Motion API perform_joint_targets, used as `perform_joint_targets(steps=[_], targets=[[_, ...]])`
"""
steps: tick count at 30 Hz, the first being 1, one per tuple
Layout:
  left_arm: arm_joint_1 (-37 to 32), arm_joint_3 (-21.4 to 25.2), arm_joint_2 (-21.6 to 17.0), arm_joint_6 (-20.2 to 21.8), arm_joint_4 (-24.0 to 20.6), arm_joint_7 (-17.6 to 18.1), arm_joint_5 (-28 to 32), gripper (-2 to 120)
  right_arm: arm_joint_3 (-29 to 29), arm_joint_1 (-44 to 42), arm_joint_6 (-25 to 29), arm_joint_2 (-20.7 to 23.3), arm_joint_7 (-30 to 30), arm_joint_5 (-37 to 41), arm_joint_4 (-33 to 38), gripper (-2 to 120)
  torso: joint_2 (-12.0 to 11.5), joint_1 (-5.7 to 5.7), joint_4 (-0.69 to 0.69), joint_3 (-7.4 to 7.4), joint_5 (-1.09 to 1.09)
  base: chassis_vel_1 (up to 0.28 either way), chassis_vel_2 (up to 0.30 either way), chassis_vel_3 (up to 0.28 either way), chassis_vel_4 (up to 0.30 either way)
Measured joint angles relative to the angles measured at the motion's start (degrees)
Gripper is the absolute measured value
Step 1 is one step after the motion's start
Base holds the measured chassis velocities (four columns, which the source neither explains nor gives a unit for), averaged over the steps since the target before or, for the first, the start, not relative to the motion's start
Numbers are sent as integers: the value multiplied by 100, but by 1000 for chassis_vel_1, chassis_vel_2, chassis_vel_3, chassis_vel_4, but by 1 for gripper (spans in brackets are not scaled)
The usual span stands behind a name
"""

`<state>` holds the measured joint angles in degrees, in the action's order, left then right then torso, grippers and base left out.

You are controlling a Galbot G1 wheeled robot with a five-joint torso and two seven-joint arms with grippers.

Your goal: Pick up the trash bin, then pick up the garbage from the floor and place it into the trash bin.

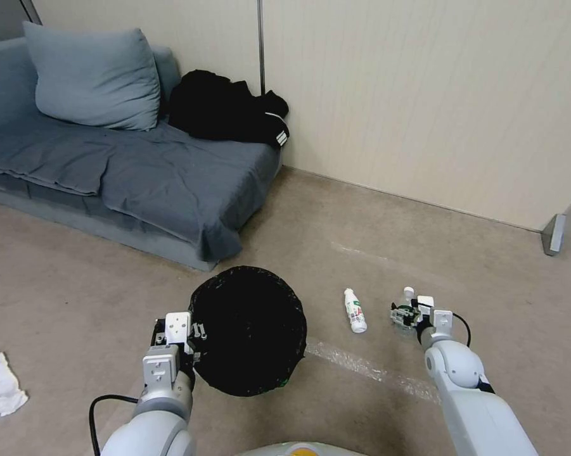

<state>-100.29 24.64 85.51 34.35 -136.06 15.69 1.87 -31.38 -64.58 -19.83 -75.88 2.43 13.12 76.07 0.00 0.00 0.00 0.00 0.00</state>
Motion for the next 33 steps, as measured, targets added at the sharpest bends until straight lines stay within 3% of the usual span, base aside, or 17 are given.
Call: perform_joint_targets(steps=[10, 18, 33], targets=[[-42, -48, 2, -18, 26, 13, -41, 2, 40, 496, 200, -142, -23, -194, -1028, 92, 0, 0, 1, 0, 0, 0, 0, 0, 0], [-72, 14, 2, -26, -1, 20, -31, 2, -47, 730, 676, -224, -54, -478, -2066, 62, 0, 0, 2, 0, 0, 0, 0, 0, 0], [-10, -46, 18, -38, 62, 29, -36, 2, -87, 581, 763, -181, -13, -390, -1715, 25, 0, 0, 0, 0, -1, 0, 0, 0, 0]])
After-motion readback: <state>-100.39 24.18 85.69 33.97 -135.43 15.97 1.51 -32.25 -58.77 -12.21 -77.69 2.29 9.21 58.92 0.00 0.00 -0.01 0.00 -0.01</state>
